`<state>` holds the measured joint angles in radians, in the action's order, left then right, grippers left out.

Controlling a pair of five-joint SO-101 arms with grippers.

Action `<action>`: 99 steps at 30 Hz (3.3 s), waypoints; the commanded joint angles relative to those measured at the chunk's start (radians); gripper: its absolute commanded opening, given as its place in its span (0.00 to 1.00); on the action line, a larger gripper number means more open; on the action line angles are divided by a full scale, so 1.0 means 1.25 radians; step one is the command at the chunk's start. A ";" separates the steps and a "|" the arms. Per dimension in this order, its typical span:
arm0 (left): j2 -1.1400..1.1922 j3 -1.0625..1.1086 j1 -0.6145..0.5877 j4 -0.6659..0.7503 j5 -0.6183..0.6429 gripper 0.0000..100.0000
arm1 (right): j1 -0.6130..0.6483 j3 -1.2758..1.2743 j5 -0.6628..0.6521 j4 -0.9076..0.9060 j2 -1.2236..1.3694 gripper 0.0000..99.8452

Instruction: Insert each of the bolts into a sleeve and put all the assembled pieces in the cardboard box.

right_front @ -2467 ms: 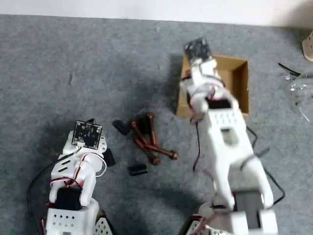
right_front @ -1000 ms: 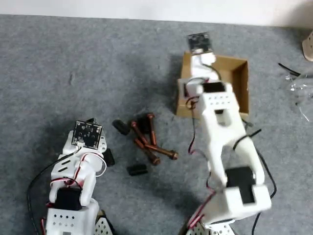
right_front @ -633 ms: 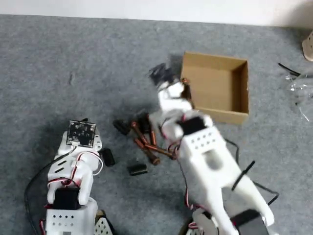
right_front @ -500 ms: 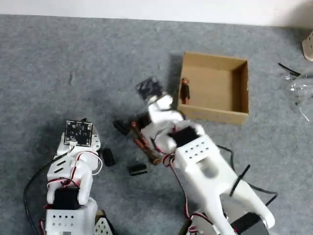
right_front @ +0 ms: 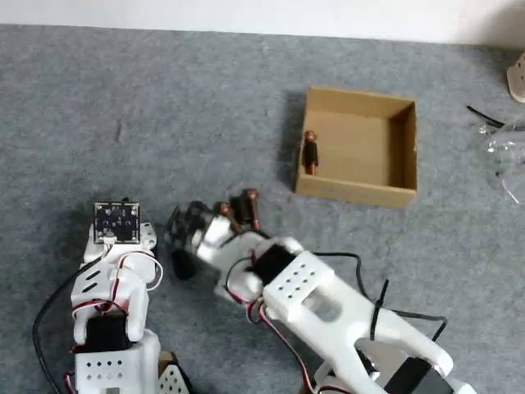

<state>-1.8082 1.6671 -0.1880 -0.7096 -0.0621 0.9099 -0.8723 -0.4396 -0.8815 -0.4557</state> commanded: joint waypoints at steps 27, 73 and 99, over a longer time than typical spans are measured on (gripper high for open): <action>-0.012 -0.020 -0.037 0.018 0.027 0.01 | 0.079 -0.089 -0.146 0.046 -0.002 0.25; -0.012 -0.036 -0.075 0.016 0.053 0.01 | 0.091 0.008 -0.144 0.095 0.287 0.25; -0.012 -0.036 -0.074 0.018 0.053 0.01 | 0.090 0.061 -0.145 0.127 0.282 0.25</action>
<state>-1.8082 1.6671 -0.2754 -0.7096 -0.0038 1.0219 -0.8523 -0.6160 -0.7894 -0.1059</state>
